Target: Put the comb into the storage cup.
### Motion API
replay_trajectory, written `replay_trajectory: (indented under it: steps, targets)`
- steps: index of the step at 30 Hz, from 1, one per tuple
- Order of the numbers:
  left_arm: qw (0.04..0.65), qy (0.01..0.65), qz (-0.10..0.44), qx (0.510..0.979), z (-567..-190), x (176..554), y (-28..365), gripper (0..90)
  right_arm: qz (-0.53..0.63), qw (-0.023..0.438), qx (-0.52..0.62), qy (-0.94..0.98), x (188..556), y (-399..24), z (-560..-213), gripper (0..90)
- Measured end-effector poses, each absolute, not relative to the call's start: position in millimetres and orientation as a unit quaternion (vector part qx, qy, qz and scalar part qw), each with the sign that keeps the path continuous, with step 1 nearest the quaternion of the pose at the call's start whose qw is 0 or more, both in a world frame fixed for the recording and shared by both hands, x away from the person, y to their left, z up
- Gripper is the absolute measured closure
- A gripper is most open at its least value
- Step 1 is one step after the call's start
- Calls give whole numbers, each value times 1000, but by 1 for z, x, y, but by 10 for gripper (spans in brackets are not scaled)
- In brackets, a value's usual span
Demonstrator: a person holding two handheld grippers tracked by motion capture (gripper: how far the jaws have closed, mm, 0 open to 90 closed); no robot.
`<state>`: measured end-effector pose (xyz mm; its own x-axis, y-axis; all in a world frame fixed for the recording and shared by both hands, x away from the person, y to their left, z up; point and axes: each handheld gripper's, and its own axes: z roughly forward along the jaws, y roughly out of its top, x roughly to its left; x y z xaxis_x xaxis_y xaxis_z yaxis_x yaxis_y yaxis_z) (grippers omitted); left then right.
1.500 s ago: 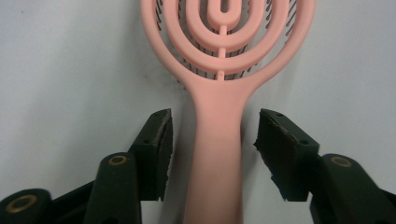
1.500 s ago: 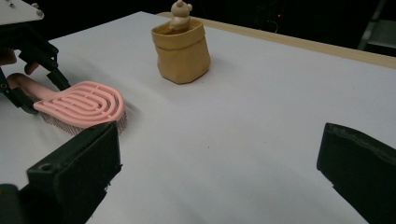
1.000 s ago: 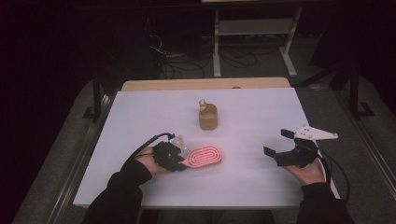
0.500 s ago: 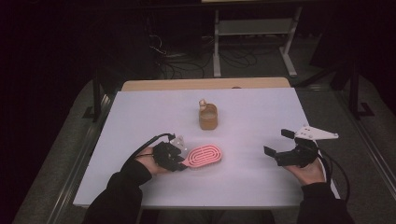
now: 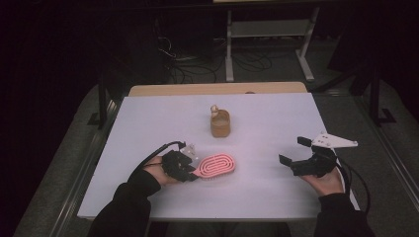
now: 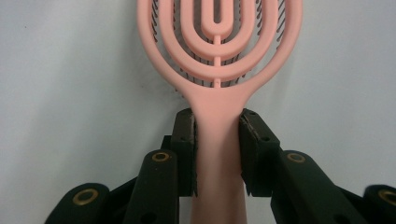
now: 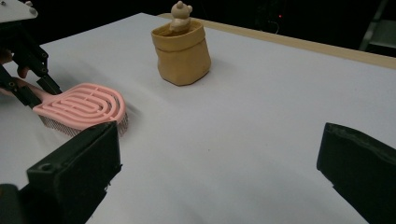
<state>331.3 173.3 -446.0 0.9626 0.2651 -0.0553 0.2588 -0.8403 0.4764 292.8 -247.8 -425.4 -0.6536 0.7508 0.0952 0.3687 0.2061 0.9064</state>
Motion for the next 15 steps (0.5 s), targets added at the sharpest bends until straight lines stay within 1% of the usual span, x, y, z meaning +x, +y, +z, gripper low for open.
replay_trajectory:
  steps: [15]
  targets:
    - [257, 131, 9, 958, -434, 332, 176, 688, 507, 187, 371, 755, 293, -248, -426, 0]
